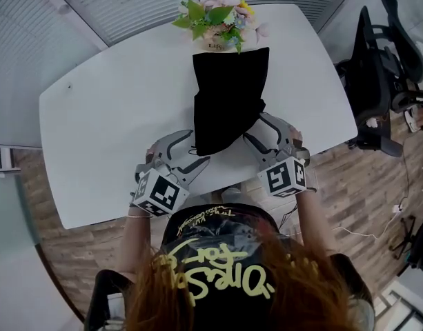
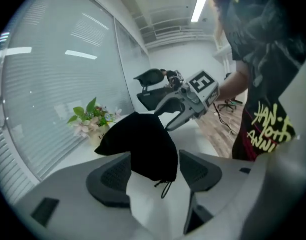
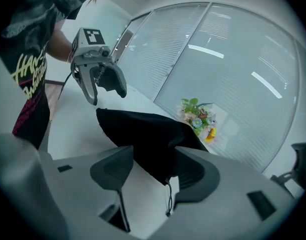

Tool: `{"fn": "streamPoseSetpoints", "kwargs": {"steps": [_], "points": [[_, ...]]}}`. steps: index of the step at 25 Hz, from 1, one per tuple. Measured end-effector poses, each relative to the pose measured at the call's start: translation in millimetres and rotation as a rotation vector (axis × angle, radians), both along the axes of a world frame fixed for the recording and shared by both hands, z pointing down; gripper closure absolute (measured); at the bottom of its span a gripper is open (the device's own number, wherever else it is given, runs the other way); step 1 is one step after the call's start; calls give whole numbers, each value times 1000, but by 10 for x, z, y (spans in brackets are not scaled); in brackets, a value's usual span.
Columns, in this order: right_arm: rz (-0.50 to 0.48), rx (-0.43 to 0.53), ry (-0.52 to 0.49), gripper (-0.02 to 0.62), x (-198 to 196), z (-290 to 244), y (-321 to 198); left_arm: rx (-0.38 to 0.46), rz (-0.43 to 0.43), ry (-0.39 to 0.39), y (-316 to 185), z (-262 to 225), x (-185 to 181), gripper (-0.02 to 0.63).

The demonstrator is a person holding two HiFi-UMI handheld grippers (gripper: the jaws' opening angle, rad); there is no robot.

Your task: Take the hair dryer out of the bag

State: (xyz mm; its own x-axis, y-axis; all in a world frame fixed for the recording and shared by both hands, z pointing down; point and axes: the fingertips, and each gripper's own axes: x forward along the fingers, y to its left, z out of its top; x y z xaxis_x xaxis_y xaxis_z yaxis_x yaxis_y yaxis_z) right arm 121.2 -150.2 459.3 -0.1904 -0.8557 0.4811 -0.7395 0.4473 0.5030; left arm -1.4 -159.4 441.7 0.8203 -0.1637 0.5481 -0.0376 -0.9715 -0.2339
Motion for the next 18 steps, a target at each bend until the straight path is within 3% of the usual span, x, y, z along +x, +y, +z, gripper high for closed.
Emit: {"fn": "streamPoseSetpoints", "kwargs": {"steps": [4, 8, 14, 18], "points": [[-26, -8, 48, 354, -57, 141, -96, 90, 35, -87, 29, 230, 37, 347], [-14, -1, 39, 390, -80, 145, -122, 116, 38, -94, -6, 277, 65, 412], [11, 44, -44, 564, -91, -56, -100, 32, 29, -2, -49, 86, 69, 588], [30, 71, -106, 576, -65, -280, -137, -3, -27, 65, -218, -81, 66, 588]]}}
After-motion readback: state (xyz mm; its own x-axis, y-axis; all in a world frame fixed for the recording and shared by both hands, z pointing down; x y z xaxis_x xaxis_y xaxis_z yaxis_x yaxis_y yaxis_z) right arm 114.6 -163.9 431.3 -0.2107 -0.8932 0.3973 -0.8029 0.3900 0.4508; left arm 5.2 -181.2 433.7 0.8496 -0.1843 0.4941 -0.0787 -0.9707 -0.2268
